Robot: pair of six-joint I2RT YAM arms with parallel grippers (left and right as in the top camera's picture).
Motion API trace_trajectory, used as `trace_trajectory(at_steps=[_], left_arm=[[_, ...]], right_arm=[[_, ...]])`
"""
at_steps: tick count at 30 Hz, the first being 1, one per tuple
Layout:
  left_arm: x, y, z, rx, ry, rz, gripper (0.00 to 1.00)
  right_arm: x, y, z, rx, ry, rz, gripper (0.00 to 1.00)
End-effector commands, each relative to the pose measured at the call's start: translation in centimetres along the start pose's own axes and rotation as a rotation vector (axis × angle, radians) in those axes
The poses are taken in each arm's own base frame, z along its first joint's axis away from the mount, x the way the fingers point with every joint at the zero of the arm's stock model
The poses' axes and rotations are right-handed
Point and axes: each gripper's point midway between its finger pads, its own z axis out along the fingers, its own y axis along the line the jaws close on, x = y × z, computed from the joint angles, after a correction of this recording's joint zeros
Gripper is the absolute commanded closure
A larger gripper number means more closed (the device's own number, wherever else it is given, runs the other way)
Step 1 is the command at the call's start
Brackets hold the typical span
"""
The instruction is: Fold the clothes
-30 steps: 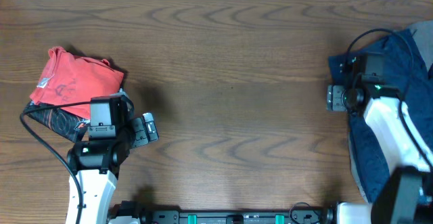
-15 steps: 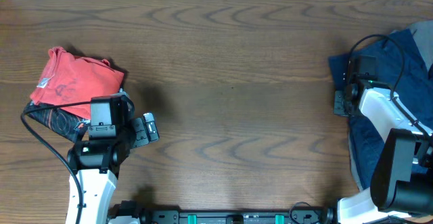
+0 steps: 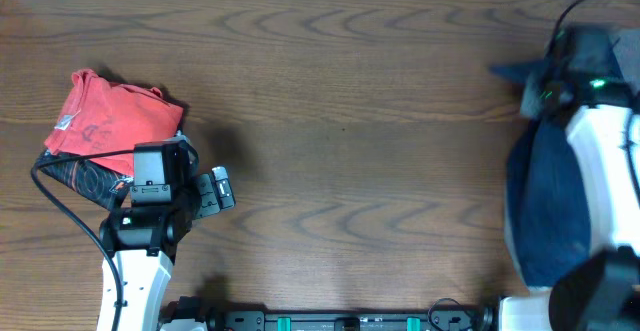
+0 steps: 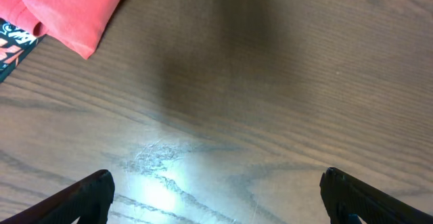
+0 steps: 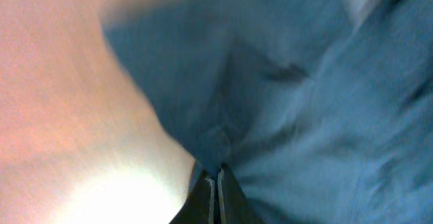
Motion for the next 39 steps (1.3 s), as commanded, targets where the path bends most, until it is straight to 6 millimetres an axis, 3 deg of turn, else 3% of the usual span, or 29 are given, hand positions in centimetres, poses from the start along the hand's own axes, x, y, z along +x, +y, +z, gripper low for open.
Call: trace_trajectory(at_steps=[1, 8, 15, 18, 23, 28, 33, 36, 39], left_arm=[[-0.4, -0.2, -0.4, 0.005, -0.009, 0.005, 0.02], [-0.4, -0.2, -0.4, 0.005, -0.009, 0.005, 0.02], [-0.4, -0.2, -0.4, 0.005, -0.009, 0.005, 0.02], [-0.5, -0.2, -0.4, 0.005, -0.010, 0.005, 0.02], [-0.8, -0.3, -0.4, 0.008, -0.023, 0.006, 0.02], [-0.9, -0.3, -0.4, 0.010, -0.027, 0.005, 0.02], [-0.8, -0.3, -0.4, 0.010, -0.026, 0.005, 0.02], [-0.7, -0.8, -0.4, 0.039, -0.019, 0.006, 0.02], [-0.4, -2.1, -0.5, 0.112, 0.000, 0.007, 0.02]], right_arm=[[-6.5, 0.4, -8.2, -0.124, -0.242, 0.068, 0.99], [-6.3, 4.0, -12.0, -0.362, -0.279, -0.043, 0.99], [-10.0, 8.1, -21.0, -0.705, -0.546, -0.059, 0.99], [-9.6, 9.7, -21.7, -0.762, -0.537, -0.071, 0.99], [-8.0, 15.0, -19.8, -0.859, -0.429, -0.103, 0.99], [-6.5, 22.4, -16.7, -0.968, -0.298, -0.102, 0.99], [-1.5, 29.5, -12.5, -1.012, -0.098, -0.182, 0.85], [1.7, 30.7, -9.5, -0.948, 0.033, -0.205, 0.73], [3.2, 27.8, -6.2, -0.744, 0.102, -0.192, 0.63]])
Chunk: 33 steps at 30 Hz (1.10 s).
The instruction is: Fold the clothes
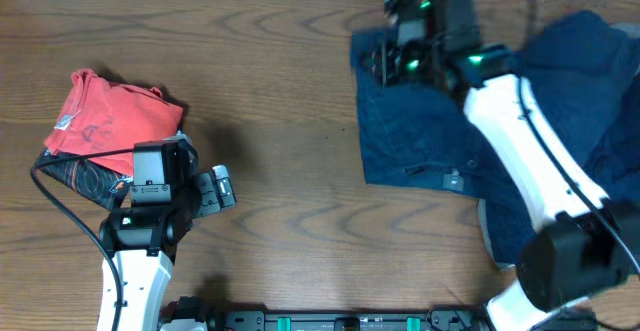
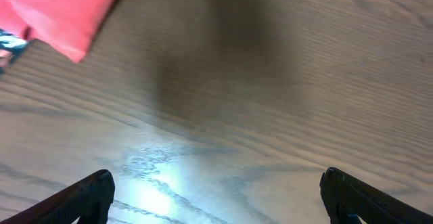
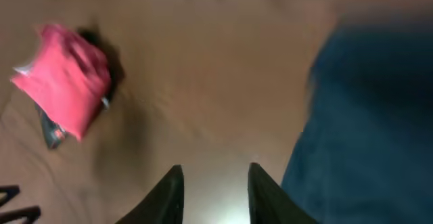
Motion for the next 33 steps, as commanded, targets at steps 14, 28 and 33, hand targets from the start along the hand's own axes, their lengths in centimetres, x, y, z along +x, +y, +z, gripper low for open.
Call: trace_trajectory(at_steps=[14, 28, 33], left_arm=[[0.6, -8.8, -0.2, 0.446, 0.130, -0.081, 0.02], [3.6, -20.7, 6.0, 0.629, 0.237, 0.116, 0.02], [5.4, -24.1, 8.7, 0.683, 0.250, 0.169, 0.02]], right_arm=[[2.9, -16.1, -15.5, 0.653, -0.043, 0.293, 0.04], [8.0, -21.2, -23.3, 0.776, -0.017, 0.544, 0.01], [8.7, -21.2, -23.5, 0.779, 0.003, 0.558, 0.01]])
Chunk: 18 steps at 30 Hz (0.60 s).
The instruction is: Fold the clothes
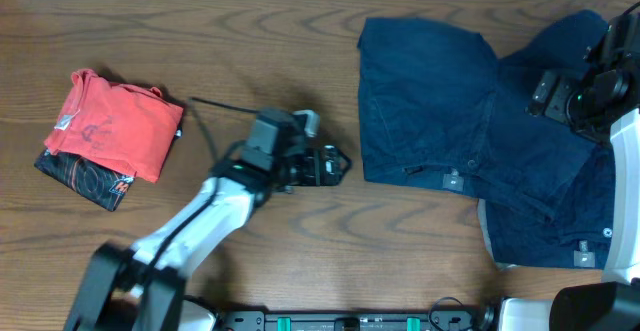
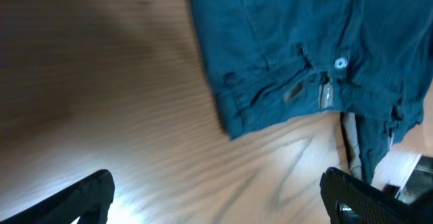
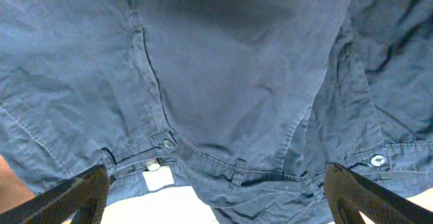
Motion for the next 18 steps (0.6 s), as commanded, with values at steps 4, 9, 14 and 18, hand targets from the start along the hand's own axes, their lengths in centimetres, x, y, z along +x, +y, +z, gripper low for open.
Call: trace_trajectory(at_steps=[4, 9, 14, 18], left_arm=[[1.9, -0.5, 4.9, 0.036, 0.059, -0.062, 0.02], [2.9, -1.4, 7.9, 0.081, 0.066, -0.088, 0.06], [3.2, -3.1, 9.7, 0.147, 0.045, -0.068, 0.40], [3.0, -4.0, 9.8, 0.174, 0.029, -0.045, 0.94]], right_arm=[[0.0, -0.6, -0.8, 0.007, -0.014, 0.014, 0.01], [0.1, -0.6, -0.8, 0.008, -0.010, 0.014, 0.01], [0.2, -0.7, -0.8, 0.009, -0.006, 0.013, 0.01], [0.2, -0.7, -0.8, 0.009, -0.005, 0.013, 0.01]])
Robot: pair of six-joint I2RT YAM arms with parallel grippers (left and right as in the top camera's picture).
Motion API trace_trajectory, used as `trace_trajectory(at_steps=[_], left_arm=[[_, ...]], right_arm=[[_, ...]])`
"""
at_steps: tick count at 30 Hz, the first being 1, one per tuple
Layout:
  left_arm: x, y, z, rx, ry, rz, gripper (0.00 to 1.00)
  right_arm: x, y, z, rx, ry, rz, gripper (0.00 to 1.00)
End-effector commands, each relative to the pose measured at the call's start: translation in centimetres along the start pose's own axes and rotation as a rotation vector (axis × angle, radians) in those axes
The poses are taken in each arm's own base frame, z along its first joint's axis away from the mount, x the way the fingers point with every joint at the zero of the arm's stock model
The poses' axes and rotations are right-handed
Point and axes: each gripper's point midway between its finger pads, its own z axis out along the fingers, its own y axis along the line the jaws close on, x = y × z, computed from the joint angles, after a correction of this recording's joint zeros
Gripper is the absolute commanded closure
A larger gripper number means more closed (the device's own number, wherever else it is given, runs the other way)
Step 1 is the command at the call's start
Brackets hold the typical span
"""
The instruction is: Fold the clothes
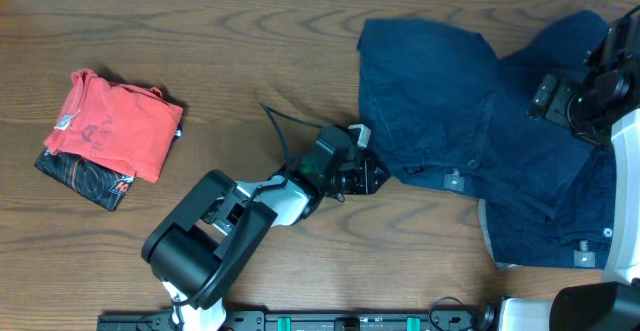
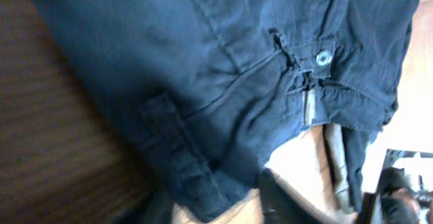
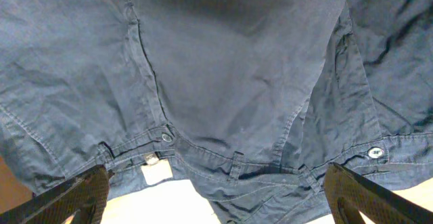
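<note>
Dark blue pants [image 1: 450,111] lie spread over the right half of the table, waistband toward the front. My left gripper [image 1: 368,174] is at their front left corner. In the left wrist view its blurred fingers [image 2: 287,200] stand on either side of the waistband corner [image 2: 203,187], with bare table showing between cloth and finger. A button [image 2: 323,57] shows further along the band. My right gripper [image 1: 560,96] hangs wide open above the pants [image 3: 230,68], with nothing between its fingers [image 3: 84,197].
A folded red garment [image 1: 115,126] lies on a dark patterned one [image 1: 80,176] at the far left. A pale cloth [image 1: 490,236] peeks out under the pants near the front right. The left arm's cable [image 1: 285,131] runs across the table's middle.
My left gripper has moved right, from just beside the pants to their front left corner, and its jaws are now narrower around the waistband. The right gripper has stayed over the pants.
The pants were bunched at the right edge, my right gripper shut on them, my left open by the red stack. Then they lay spread right of centre, right gripper open at their far left corner. Later the right hung over them, and the left has reached them.
</note>
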Motion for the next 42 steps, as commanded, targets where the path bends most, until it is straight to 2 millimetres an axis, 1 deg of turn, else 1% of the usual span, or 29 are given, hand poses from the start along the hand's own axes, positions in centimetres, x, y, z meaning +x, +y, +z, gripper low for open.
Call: trace_trajectory(at_steps=[1, 4, 6, 7, 8, 10, 12, 14, 16, 17, 19, 20, 21, 23, 24, 25, 28, 32, 35, 38, 42], left_arm=[[0.1, -0.2, 0.1, 0.010, 0.000, -0.011, 0.94], [-1.1, -0.5, -0.9, 0.044, -0.011, -0.021, 0.94], [-2.8, -1.1, -2.6, 0.084, -0.035, -0.029, 0.94], [-3.8, -1.4, -3.9, 0.100, -0.056, -0.035, 0.94], [-5.1, -1.7, -5.4, 0.114, -0.084, -0.041, 0.94], [-8.1, -2.2, -9.1, 0.133, -0.165, -0.050, 0.94], [-11.2, -2.6, -13.6, 0.141, -0.272, -0.050, 0.94], [-14.3, -2.5, -18.7, 0.128, -0.404, -0.045, 0.94], [-16.2, -1.7, -23.0, 0.104, -0.517, -0.045, 0.94], [-17.0, -0.8, -25.2, 0.083, -0.572, -0.059, 0.94], [-17.6, 1.6, -28.4, 0.031, -0.642, -0.118, 0.94], [-17.5, 2.9, -29.2, 0.006, -0.654, -0.158, 0.94], [-17.0, 4.5, -29.7, -0.025, -0.648, -0.210, 0.83], [-15.3, 6.8, -29.3, -0.088, -0.591, -0.268, 0.38], [-14.2, 7.6, -28.7, -0.117, -0.547, -0.281, 0.10], [-13.1, 8.2, -28.1, -0.141, -0.501, -0.293, 0.02], [-9.0, 9.2, -26.2, -0.189, -0.342, -0.370, 0.02], [-3.6, 9.2, -24.4, -0.227, -0.146, -0.521, 0.02], [0.1, 9.5, -23.3, -0.296, -0.032, -0.589, 0.02], [2.8, 10.0, -21.9, -0.354, 0.029, -0.642, 0.02], [4.8, 9.9, -18.9, -0.343, 0.064, -0.678, 0.02]], right_arm=[[-0.2, -0.4, -0.8, 0.002, -0.025, 0.010, 0.01], [-0.2, -0.4, -0.8, 0.002, -0.025, -0.004, 0.01], [-0.2, -0.4, -0.8, 0.002, -0.025, -0.011, 0.01], [-0.3, -0.4, -0.8, 0.003, -0.025, -0.011, 0.01], [-0.3, -0.4, -0.8, 0.003, -0.025, -0.011, 0.01], [-0.3, -0.4, -0.8, 0.003, -0.026, -0.011, 0.01], [-0.3, -0.4, -0.8, 0.002, -0.027, -0.011, 0.01], [-0.3, -0.4, -0.8, 0.002, -0.026, -0.011, 0.01], [-0.3, -0.4, -0.8, 0.002, -0.026, -0.011, 0.01], [-0.3, -0.4, -0.8, 0.002, -0.026, -0.011, 0.01], [-0.3, -0.4, -0.8, 0.002, -0.025, -0.011, 0.01], [-0.3, -0.4, -0.8, 0.002, -0.025, -0.011, 0.01], [-0.3, -0.4, -0.8, 0.002, -0.025, -0.011, 0.01], [-0.2, -0.4, -0.8, 0.002, -0.025, -0.012, 0.01], [-0.2, -0.4, -0.8, 0.002, -0.024, -0.014, 0.01], [-0.2, -0.4, -0.8, 0.002, -0.023, -0.021, 0.01], [0.0, -0.5, -0.8, 0.004, -0.014, -0.036, 0.01], [0.1, -0.3, -0.7, -0.003, -0.008, -0.050, 0.01], [0.3, 0.5, -0.6, -0.050, 0.005, -0.063, 0.06], [0.4, 1.1, -0.5, -0.082, 0.014, -0.076, 0.08], [0.4, 1.1, -0.4, -0.082, 0.017, -0.076, 0.07]])
